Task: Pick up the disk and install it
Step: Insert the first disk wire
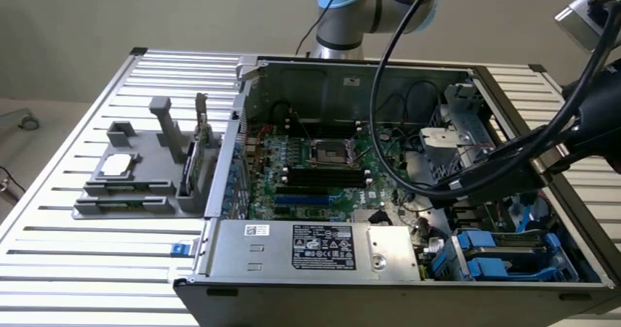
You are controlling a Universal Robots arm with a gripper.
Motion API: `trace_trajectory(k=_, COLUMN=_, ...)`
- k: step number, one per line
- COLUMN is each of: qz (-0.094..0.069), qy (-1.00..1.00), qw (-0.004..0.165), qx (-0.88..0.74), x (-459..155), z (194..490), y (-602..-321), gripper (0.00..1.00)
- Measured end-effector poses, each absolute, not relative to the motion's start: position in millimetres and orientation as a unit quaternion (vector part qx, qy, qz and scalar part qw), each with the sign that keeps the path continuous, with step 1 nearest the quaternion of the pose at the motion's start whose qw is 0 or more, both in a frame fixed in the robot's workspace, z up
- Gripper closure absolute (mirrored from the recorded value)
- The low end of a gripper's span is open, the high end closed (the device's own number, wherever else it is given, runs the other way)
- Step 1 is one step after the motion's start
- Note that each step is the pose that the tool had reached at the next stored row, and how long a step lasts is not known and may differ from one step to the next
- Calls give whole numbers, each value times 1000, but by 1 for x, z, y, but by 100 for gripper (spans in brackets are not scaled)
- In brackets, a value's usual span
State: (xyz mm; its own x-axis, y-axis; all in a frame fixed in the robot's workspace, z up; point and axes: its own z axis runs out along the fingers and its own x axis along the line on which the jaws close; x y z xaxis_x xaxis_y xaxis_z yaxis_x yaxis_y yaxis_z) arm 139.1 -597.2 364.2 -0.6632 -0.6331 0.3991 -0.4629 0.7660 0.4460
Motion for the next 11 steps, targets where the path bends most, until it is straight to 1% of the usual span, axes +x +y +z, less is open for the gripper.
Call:
trace_trajectory(k=2, qz=-158, qy=-901, qw=271, qx=300, x=139, z=364, y=-597, gripper=58)
trace_trajectory(k=7, qz=-184, qy=-903, qw=257, qx=291, x=139, z=364, y=-597, gripper=58)
trace_trajectory(k=11, qz=-195, qy=-908, qw=249, qx=274, x=139, z=364, y=-597, gripper=58)
